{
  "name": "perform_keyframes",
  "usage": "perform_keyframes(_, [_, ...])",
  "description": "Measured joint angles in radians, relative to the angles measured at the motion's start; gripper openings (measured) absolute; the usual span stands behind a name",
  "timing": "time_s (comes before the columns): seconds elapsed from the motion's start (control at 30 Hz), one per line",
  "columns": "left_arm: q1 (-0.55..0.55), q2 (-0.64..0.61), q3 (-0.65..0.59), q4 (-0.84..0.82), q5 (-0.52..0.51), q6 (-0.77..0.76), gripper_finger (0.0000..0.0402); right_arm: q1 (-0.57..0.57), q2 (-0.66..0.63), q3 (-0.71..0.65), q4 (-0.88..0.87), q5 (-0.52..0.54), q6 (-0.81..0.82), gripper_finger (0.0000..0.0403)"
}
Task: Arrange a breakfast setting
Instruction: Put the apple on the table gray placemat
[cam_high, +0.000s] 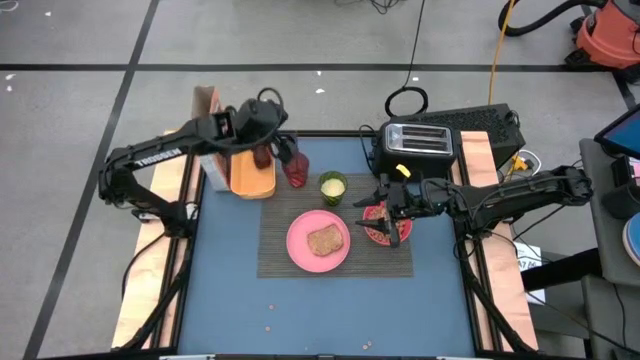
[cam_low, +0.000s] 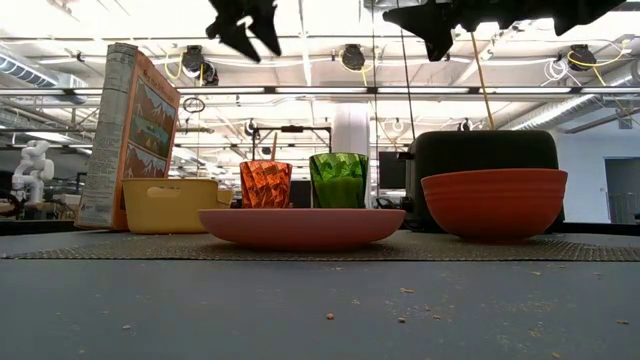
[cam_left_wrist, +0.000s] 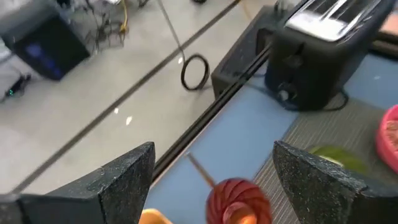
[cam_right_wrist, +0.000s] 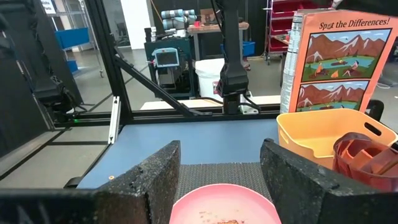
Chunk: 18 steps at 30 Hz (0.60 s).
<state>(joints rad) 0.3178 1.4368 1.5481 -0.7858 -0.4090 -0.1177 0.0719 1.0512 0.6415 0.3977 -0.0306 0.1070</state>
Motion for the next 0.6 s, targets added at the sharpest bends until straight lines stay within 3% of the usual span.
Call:
perform_keyframes(0.33, [0.146,0.042,-0.002,-0.099,0.095,-0.001,0.0331,0.000,0.000,0.000,0.000,0.000,0.000,0.0212])
perform_keyframes(0.6, [0.208,0.141,-0.002,-0.180,0.102,0.000,0.0331,0.000,0.000,0.000,-0.015,0.000,0.000,0.0212])
